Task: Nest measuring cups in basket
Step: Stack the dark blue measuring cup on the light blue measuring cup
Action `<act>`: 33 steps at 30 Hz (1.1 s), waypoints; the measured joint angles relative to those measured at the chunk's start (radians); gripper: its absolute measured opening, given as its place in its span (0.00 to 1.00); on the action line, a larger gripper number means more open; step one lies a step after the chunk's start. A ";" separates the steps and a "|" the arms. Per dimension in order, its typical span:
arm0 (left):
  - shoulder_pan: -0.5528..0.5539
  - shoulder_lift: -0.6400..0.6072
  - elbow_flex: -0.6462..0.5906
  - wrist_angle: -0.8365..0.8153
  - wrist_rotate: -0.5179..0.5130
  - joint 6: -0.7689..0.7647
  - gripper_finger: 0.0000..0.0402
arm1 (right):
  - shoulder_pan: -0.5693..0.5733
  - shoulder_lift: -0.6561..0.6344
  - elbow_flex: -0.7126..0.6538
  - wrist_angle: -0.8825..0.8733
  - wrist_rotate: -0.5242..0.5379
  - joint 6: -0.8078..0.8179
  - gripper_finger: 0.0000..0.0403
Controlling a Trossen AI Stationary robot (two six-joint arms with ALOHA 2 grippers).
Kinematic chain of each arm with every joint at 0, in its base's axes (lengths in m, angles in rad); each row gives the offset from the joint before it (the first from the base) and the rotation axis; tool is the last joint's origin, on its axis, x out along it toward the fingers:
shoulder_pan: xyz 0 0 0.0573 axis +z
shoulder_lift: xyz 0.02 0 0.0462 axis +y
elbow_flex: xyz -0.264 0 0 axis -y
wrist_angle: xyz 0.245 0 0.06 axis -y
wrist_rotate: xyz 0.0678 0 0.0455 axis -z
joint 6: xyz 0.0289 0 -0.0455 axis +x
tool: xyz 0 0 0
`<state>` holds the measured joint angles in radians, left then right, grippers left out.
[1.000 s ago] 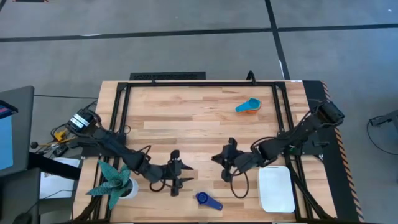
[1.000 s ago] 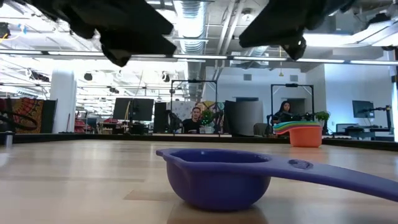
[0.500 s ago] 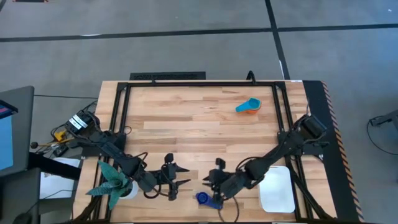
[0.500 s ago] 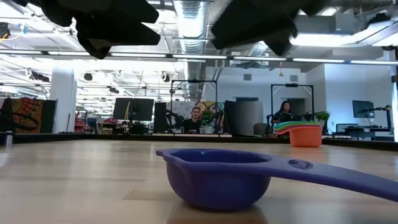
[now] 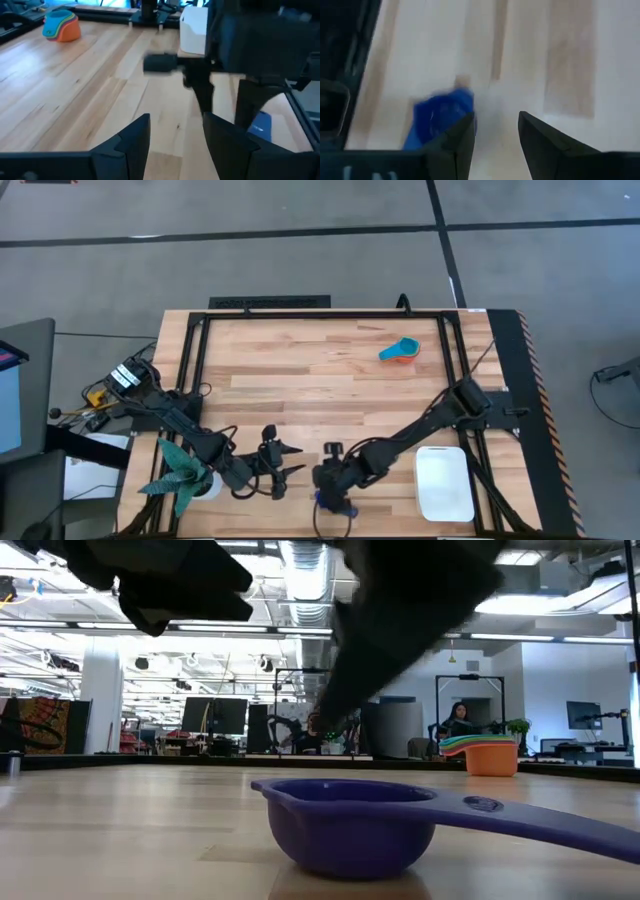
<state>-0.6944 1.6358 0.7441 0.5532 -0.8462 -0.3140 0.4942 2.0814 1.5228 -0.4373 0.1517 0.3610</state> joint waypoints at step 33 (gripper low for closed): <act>0.009 -0.001 0.000 -0.102 -0.061 -0.004 0.43 | -0.094 0.082 0.028 -0.063 -0.250 0.073 0.04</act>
<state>-0.6853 1.6348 0.7441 0.4509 -0.9076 -0.3180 0.4005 2.1633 1.5509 -0.4999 -0.0979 0.4343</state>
